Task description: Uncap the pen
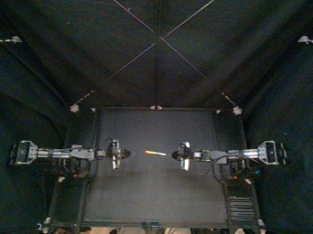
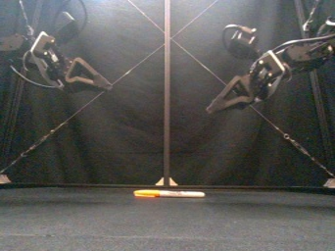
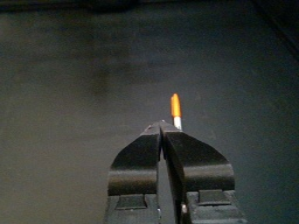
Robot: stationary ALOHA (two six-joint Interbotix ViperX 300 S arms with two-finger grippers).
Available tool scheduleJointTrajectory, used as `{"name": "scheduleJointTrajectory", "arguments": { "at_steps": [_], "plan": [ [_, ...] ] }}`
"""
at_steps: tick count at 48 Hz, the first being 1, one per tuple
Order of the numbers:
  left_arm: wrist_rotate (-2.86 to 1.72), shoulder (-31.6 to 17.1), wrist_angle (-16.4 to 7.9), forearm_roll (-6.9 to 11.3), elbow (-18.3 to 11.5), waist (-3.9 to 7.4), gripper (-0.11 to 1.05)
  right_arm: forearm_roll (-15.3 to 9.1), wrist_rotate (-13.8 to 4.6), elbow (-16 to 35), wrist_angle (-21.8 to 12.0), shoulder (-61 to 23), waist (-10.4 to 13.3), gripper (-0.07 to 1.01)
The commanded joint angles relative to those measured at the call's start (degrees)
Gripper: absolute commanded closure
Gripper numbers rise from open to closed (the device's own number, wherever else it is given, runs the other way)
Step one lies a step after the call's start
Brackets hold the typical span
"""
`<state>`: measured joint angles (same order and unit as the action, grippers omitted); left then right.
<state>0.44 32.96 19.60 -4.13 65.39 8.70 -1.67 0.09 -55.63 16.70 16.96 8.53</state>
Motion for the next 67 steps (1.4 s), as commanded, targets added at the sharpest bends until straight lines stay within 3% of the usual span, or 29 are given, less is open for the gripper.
{"name": "scheduleJointTrajectory", "arguments": {
  "at_steps": [1, 8, 21, 27, 35, 52, 67],
  "plan": [
    [0.00, -2.02, 0.70, -0.97, -1.85, 0.62, 0.74, -0.09, -0.18, 4.04, 0.35, -5.89, 1.14, 0.91],
    [0.00, -4.57, 0.70, -0.97, -2.20, 0.79, 0.64, -0.09, -0.35, 7.73, -1.14, -13.45, 2.20, 0.73],
    [0.00, -6.77, 0.70, -0.97, -2.46, 0.97, 0.48, 1.32, -0.62, 14.50, -7.03, -22.06, 4.13, 0.19],
    [0.00, -6.86, 0.70, -0.97, -2.29, 0.97, 0.45, 1.76, -0.62, 15.82, -7.38, -23.91, 5.10, 0.08],
    [0.00, -6.86, 0.70, -0.97, -2.20, 0.97, 0.45, 1.76, -0.62, 16.61, -8.53, -25.58, 6.15, 0.07],
    [0.00, -6.86, 0.70, -0.97, -2.37, 0.97, 0.45, 1.76, -0.62, 16.35, -12.30, -28.04, 6.06, 0.10],
    [-0.09, -6.86, 0.70, -0.70, -2.81, 0.97, 0.44, 1.76, -0.62, 16.00, -12.57, -27.77, 5.71, 0.37]
  ]
}}
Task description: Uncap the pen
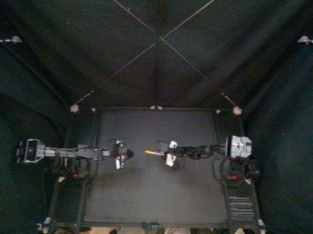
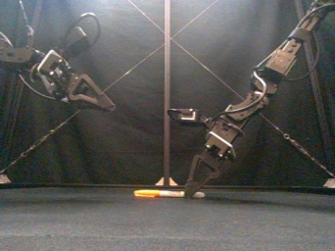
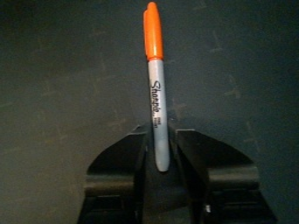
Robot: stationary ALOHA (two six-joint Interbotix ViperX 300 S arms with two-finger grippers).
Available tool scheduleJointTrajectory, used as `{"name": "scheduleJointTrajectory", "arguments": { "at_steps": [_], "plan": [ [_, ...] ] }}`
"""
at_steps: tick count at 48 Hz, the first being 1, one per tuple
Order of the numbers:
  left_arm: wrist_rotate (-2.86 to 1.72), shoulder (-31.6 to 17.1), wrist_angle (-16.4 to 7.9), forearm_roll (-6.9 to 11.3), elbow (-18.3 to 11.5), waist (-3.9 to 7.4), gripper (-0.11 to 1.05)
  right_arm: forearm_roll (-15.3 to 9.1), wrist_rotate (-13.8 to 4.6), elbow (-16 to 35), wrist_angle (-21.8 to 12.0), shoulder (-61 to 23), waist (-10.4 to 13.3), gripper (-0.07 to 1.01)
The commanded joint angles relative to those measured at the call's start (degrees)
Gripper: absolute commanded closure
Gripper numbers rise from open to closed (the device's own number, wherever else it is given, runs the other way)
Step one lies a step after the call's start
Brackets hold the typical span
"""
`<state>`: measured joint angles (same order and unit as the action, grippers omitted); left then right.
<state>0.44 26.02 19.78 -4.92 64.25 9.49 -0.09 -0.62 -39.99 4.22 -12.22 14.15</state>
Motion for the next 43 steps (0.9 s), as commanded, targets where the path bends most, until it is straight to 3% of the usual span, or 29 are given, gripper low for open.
{"name": "scheduleJointTrajectory", "arguments": {
  "at_steps": [1, 9, 20, 30, 39, 43],
  "plan": [
    [-0.09, 0.09, 0.53, 0.00, -1.76, 0.18, 0.44, 0.18, 0.09, 0.35, -0.09, 1.49, 0.09, 0.38],
    [-0.09, 0.09, 0.53, 0.70, -2.29, 0.18, 0.36, -0.44, 0.18, 1.14, 0.00, 4.13, -0.79, 0.40],
    [-0.09, 0.09, 0.53, 1.67, -2.99, 0.18, 0.13, -1.93, 0.26, 3.43, -0.09, 10.37, -2.90, 0.40],
    [-0.35, 0.09, 0.53, 2.37, -3.16, 0.26, 0.00, -3.16, 0.26, 5.10, 0.00, 13.45, -3.96, 0.40],
    [-0.44, 0.09, 0.53, 4.83, -3.25, 0.79, -0.01, -4.04, 0.44, 6.24, 0.35, 13.62, -5.54, 0.40],
    [-0.70, 0.09, 0.53, 7.21, -3.25, 1.14, -0.01, -4.66, 0.53, 6.86, 0.44, 13.62, -6.42, 0.40]
  ]
}}
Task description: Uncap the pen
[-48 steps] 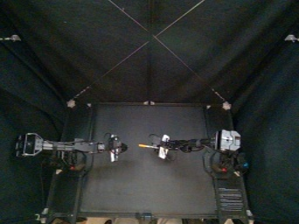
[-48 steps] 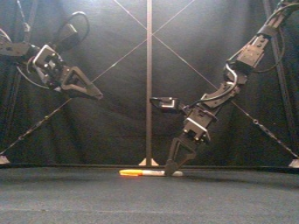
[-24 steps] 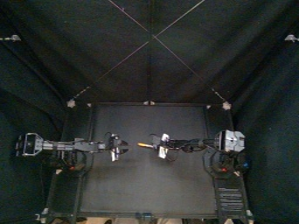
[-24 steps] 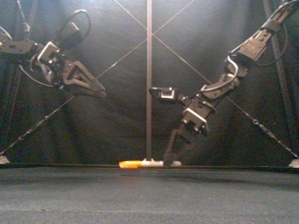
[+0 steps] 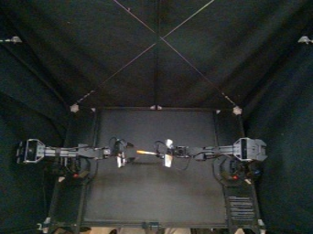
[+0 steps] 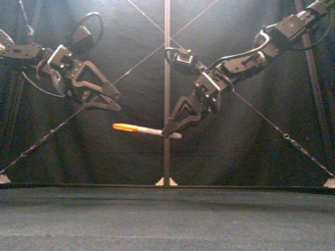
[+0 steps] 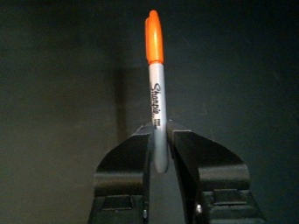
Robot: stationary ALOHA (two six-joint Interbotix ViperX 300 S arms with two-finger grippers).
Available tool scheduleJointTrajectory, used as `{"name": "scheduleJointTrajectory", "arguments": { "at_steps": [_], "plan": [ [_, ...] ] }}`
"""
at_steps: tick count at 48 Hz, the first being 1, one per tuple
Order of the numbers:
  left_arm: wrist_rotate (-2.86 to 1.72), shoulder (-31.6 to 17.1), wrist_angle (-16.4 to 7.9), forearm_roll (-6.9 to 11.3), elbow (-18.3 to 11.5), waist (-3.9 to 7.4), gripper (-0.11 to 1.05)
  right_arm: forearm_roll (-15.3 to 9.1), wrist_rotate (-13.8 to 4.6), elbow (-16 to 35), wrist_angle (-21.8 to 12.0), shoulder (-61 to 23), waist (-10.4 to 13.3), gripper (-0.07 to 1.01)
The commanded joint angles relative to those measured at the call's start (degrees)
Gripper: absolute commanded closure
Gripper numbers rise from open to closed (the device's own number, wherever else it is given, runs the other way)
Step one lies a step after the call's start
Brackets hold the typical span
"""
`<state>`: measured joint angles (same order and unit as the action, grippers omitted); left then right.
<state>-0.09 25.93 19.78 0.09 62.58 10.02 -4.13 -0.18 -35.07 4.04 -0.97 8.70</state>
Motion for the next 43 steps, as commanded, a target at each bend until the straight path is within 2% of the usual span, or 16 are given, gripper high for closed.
{"name": "scheduleJointTrajectory", "arguments": {
  "at_steps": [1, 2, 9, 16, 20, 28, 43],
  "plan": [
    [-0.18, 0.18, 0.53, 2.55, -1.58, 0.62, -0.01, -0.79, 0.09, 2.11, 0.62, 2.37, -1.14, 0.40],
    [0.00, 0.18, 0.44, 3.52, -1.49, 0.70, -0.01, -0.97, 0.09, 2.29, 0.62, 2.37, -1.32, 0.40],
    [0.00, 0.18, 0.09, 8.09, -1.49, 0.53, -0.01, -1.49, 0.00, 2.90, 0.62, 2.72, -1.58, 0.40],
    [0.00, 0.18, -0.62, 10.28, -1.32, 0.09, 0.00, -2.02, 0.18, 2.72, 0.88, 3.96, -1.32, 0.40],
    [0.00, 0.18, -1.14, 10.81, -1.41, -0.35, 0.00, -2.37, 0.18, 2.81, 1.85, 4.48, -1.32, 0.40],
    [0.00, 0.18, -1.32, 10.72, -1.41, -1.14, 0.00, -2.55, 0.26, 2.81, 3.69, 4.66, -1.23, 0.40],
    [0.00, 0.18, -1.32, 10.63, -1.58, -1.23, 0.01, -2.90, 0.26, 2.64, 3.78, 4.66, -0.79, 0.40]
  ]
}}
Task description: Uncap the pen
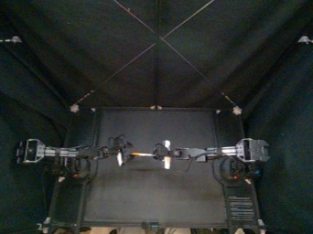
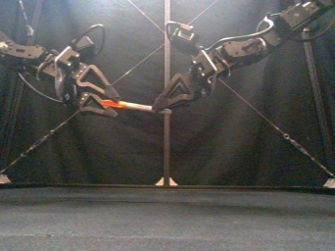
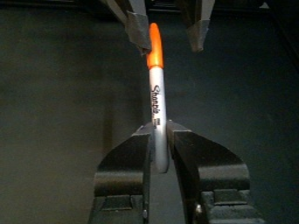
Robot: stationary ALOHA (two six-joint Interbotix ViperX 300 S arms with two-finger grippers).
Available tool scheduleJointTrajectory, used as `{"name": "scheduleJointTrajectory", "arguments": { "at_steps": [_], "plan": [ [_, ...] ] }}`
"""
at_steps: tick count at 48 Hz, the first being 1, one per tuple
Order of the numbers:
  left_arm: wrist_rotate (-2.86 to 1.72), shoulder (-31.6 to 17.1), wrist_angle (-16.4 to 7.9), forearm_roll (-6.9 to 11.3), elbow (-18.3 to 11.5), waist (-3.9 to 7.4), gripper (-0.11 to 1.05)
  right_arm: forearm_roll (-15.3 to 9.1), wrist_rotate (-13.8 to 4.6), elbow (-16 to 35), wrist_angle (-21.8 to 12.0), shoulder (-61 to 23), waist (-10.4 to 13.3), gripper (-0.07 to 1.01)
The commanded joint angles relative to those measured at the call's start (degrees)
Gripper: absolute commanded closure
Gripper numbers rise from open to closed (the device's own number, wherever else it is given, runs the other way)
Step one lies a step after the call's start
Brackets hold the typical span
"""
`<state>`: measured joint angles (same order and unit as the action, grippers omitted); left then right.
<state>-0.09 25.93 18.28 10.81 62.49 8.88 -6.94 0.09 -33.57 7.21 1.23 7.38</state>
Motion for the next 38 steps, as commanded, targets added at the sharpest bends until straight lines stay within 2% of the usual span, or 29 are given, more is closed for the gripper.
{"name": "scheduleJointTrajectory", "arguments": {
  "at_steps": [1, 12, 19, 32, 38],
  "plan": [
    [0.00, 0.18, 0.18, -0.09, -1.49, -0.09, 0.01, -0.09, 0.00, 1.14, 0.62, 2.46, 0.53, 0.40],
    [-0.09, 0.44, 0.18, 0.00, -1.58, -0.44, 0.02, -0.18, 0.00, 1.32, 0.97, 2.46, 0.70, 0.40],
    [-0.09, 0.62, 0.18, 0.62, -1.58, -0.44, 0.08, -0.44, 0.00, 1.32, 1.85, 2.46, 0.70, 0.40],
    [0.00, 1.23, 0.18, 0.70, -1.49, -0.53, 0.41, -0.70, 0.00, 1.05, 2.02, 2.46, 0.79, 0.40],
    [-0.09, 1.93, 0.18, 0.70, -1.14, -0.44, 0.51, -0.70, -0.09, 0.70, 2.11, 2.55, 1.05, 0.40]
  ]
}}
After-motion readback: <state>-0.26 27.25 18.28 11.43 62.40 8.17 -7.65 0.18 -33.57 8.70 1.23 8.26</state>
